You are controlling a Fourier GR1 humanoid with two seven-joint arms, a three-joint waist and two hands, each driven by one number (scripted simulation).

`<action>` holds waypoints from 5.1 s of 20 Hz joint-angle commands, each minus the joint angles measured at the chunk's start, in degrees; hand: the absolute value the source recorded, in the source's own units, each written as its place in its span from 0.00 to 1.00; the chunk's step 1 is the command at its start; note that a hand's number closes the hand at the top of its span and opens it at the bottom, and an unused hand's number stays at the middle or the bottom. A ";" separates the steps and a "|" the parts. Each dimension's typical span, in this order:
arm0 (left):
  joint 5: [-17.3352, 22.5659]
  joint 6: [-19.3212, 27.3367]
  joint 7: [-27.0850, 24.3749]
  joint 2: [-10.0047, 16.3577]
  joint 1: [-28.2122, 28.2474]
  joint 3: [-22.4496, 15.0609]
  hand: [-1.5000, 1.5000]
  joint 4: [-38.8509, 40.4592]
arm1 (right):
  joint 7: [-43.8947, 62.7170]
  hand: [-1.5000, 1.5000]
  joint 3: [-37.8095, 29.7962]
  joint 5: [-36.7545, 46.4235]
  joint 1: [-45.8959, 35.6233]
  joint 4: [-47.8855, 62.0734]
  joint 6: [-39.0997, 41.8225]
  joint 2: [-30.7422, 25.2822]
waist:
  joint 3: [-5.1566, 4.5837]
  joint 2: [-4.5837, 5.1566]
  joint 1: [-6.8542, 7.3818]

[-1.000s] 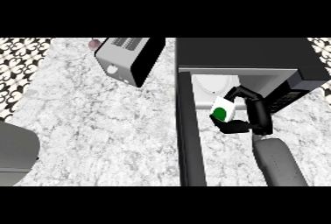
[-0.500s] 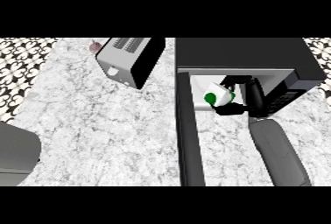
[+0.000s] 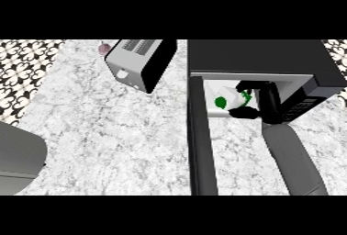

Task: Pick up the milk, place it into the microwave and close the microwave

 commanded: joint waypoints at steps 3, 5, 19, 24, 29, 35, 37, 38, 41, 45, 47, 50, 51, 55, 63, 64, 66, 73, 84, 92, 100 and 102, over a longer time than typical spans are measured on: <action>0.50 -0.20 0.40 0.89 -1.55 -0.13 0.00 0.80 | 8.74 1.00 -3.79 4.00 -11.50 11.07 -8.94 -1.57 | -0.40 3.24 4.20; -0.81 -1.09 -0.45 0.26 -1.59 -0.73 0.00 2.11 | 6.77 1.00 -3.77 5.15 -10.85 12.17 -10.66 -1.82 | -0.43 3.33 4.53; -4.18 0.79 0.85 1.70 -6.76 -1.81 0.00 3.47 | 20.86 0.00 -5.80 15.54 -18.47 33.14 -27.96 -9.72 | -0.29 5.05 6.07; -6.31 0.66 0.19 1.96 -7.47 -1.30 0.00 5.16 | 11.72 0.00 -6.09 13.14 -21.70 33.57 -20.61 -7.53 | 0.01 4.68 5.80; -7.74 -1.91 -0.09 2.19 -7.42 -3.76 0.00 5.58 | 8.63 0.00 -7.49 11.54 -24.29 35.32 -14.98 -7.87 | 0.02 4.61 5.96; -7.83 -3.68 0.83 2.92 -9.91 -7.11 0.00 6.99 | 4.66 0.00 -9.75 8.90 -26.61 37.01 -8.47 -6.62 | -0.03 4.47 4.90; -7.89 -4.51 0.50 1.85 -8.51 -8.21 0.00 6.33 | 1.40 0.00 -11.71 6.62 -24.60 37.09 -6.62 -5.32 | 0.00 4.19 4.60; -10.05 -3.94 1.17 1.61 -10.08 -9.76 0.00 6.79 | 1.82 0.00 -12.15 5.94 -26.77 36.97 -4.97 -4.08 | -0.05 4.01 3.74; -10.08 -4.84 1.42 1.56 -10.41 -11.29 0.00 6.07 | -1.37 0.00 -14.72 3.12 -25.45 37.51 -0.10 -4.96 | -0.07 3.57 2.84; -10.97 -5.66 0.47 1.22 -11.61 -12.18 0.00 7.81 | -4.59 0.00 -16.93 0.50 -24.57 38.42 4.60 -3.29 | -0.18 3.16 2.01; -11.99 -5.67 0.90 -0.39 -11.09 -14.63 0.00 7.03 | -5.61 0.00 -18.09 -0.93 -23.73 38.82 8.40 -3.90 | -0.21 2.83 1.39; -14.23 -6.35 0.52 -1.83 -9.89 -16.93 0.00 5.68 | -7.73 0.00 -19.00 -2.10 -21.17 39.53 10.63 -3.09 | -0.25 2.51 1.04; -15.95 -3.84 1.81 -2.15 -13.61 -19.50 0.00 7.82 | -6.15 0.00 -19.44 -2.73 -22.49 39.61 12.67 -3.53 | -0.26 2.52 0.34; -15.28 -6.35 2.20 -2.22 -10.13 -21.86 1.00 6.44 | -8.96 0.00 -20.76 -5.14 -18.27 39.76 20.33 -2.40 | -0.31 1.95 -0.43; -18.57 -0.49 6.59 -2.26 -14.75 -29.61 1.00 7.29 | -12.62 0.00 -19.47 -6.81 -9.61 35.69 28.18 0.54 | -0.45 1.12 -2.67; -17.83 -0.29 7.29 -2.26 -13.89 -30.01 1.00 6.67 | -16.09 0.00 -19.53 -6.82 -6.08 36.16 30.51 -1.10 | -0.40 1.38 -2.16; -20.06 4.16 10.15 -2.27 -11.12 -35.60 1.00 1.42 | -15.80 0.00 -19.10 -7.32 -4.11 33.54 30.79 -0.54 | -0.41 0.98 -2.61; -26.82 3.09 5.39 -2.27 -18.00 -39.57 1.00 12.83 | -16.01 0.00 -16.40 -8.16 6.66 23.47 34.04 -0.23 | -0.53 0.86 -3.73; -36.97 15.18 4.79 -2.27 -33.79 -55.04 1.00 24.31 | -10.49 0.00 -13.51 -12.56 26.83 -0.49 40.61 -2.56 | -0.58 1.04 -4.44; -42.23 25.36 -5.48 -2.27 -40.12 -64.84 1.00 49.30 | -9.08 0.00 -11.07 -15.62 38.85 -15.92 43.54 -3.91 | -0.58 1.52 -4.27; -34.92 44.05 -14.30 -2.26 -49.31 -75.30 1.00 64.48 | -7.63 0.00 -9.20 -21.58 47.03 -30.22 49.76 -7.61 | -0.63 1.74 -5.46; -32.15 45.96 -18.14 -2.26 -53.14 -73.83 1.00 68.73 | -7.99 0.00 -8.92 -23.79 49.44 -32.86 51.67 -8.36 | -0.65 1.92 -6.27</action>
